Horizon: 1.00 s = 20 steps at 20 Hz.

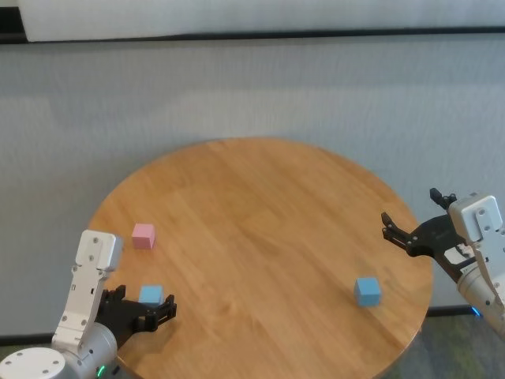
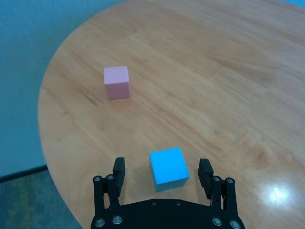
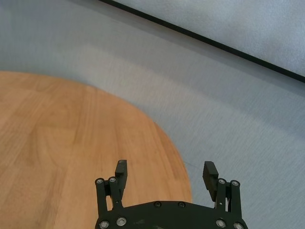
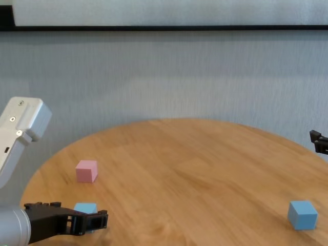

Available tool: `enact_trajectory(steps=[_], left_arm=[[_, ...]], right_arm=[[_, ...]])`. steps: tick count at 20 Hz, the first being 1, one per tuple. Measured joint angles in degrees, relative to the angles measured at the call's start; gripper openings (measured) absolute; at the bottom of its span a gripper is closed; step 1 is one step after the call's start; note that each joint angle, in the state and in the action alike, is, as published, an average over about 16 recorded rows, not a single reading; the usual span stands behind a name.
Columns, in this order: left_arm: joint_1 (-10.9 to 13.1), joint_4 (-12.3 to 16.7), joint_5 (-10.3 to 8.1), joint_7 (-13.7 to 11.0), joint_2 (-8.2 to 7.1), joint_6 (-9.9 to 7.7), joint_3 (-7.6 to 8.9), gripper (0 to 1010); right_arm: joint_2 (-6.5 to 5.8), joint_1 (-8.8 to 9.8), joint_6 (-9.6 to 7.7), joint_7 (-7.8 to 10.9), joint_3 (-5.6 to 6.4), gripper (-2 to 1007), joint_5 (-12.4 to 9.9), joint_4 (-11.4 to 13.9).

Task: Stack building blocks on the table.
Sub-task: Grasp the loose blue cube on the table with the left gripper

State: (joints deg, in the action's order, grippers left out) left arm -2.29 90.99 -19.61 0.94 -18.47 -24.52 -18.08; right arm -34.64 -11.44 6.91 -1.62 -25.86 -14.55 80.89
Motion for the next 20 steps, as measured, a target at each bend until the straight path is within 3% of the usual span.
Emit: enact_trajectory(steps=[20], left_arm=[[-0.4,-1.9,2.76,-1.5,1.70,1.06,1.12,1000]], right_arm=[[0.00,0.00,0.00,0.00,0.00,1005,0.0,0.0]])
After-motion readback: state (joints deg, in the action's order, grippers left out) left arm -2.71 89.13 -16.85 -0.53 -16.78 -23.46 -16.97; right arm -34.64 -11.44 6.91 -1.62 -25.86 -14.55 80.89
